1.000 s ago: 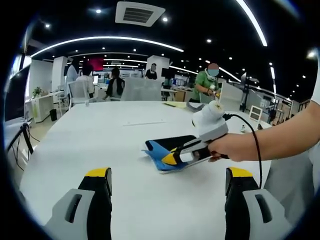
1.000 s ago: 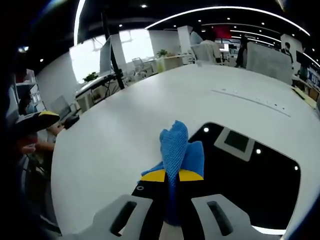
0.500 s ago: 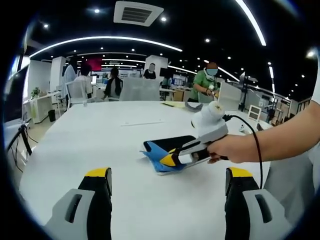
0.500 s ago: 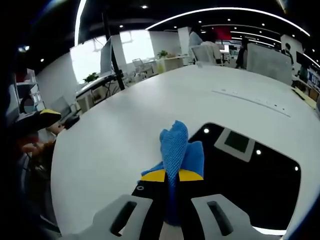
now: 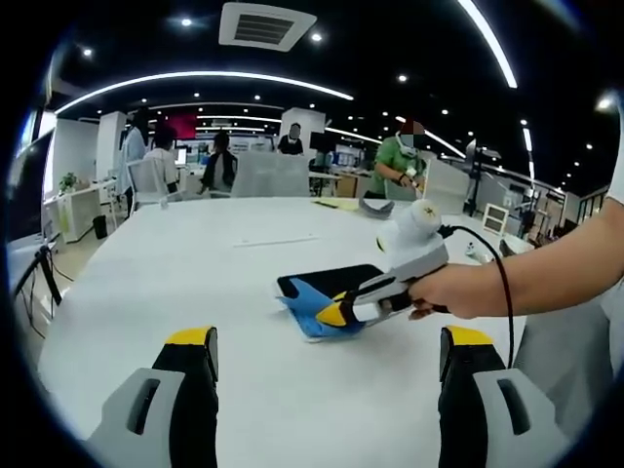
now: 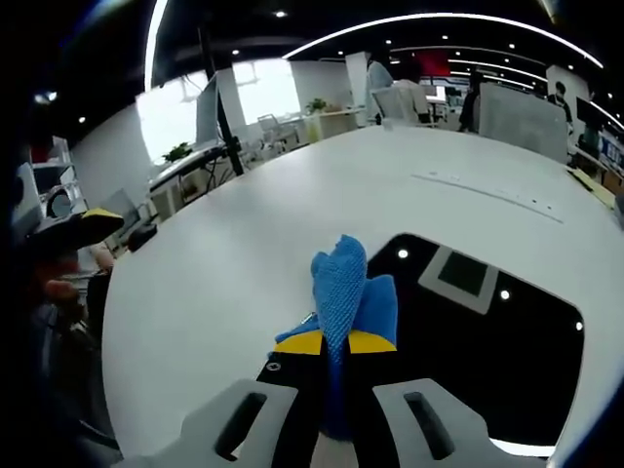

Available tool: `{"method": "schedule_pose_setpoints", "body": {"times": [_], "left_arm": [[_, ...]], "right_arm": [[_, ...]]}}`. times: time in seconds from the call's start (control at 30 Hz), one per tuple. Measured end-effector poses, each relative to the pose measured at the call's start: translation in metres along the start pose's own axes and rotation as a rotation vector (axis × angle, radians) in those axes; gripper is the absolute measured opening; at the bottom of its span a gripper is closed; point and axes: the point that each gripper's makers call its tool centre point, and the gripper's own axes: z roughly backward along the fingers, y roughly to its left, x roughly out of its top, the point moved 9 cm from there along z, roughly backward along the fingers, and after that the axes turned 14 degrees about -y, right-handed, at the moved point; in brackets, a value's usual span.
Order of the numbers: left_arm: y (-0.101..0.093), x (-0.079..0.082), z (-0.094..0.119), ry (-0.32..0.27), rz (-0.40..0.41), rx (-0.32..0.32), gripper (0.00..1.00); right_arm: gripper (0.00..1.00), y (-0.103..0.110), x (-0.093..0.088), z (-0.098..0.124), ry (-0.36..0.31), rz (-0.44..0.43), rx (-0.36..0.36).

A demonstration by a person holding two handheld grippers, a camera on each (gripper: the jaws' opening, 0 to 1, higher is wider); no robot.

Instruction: Wipe the mirror surface with the cleaning cloth until all visible marks leave the cleaned area.

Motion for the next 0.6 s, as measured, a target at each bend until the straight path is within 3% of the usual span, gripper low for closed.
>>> {"method": "schedule_pose_setpoints", "body": {"times": [0.6], "left_arm": [[-0.003,0.002,-0.002,-0.004,-0.008,-0.009,0.95]], "right_arm": [[0.02,-0.01,-0.005,0.015,-0.008,-0.027,-0.025]]}}
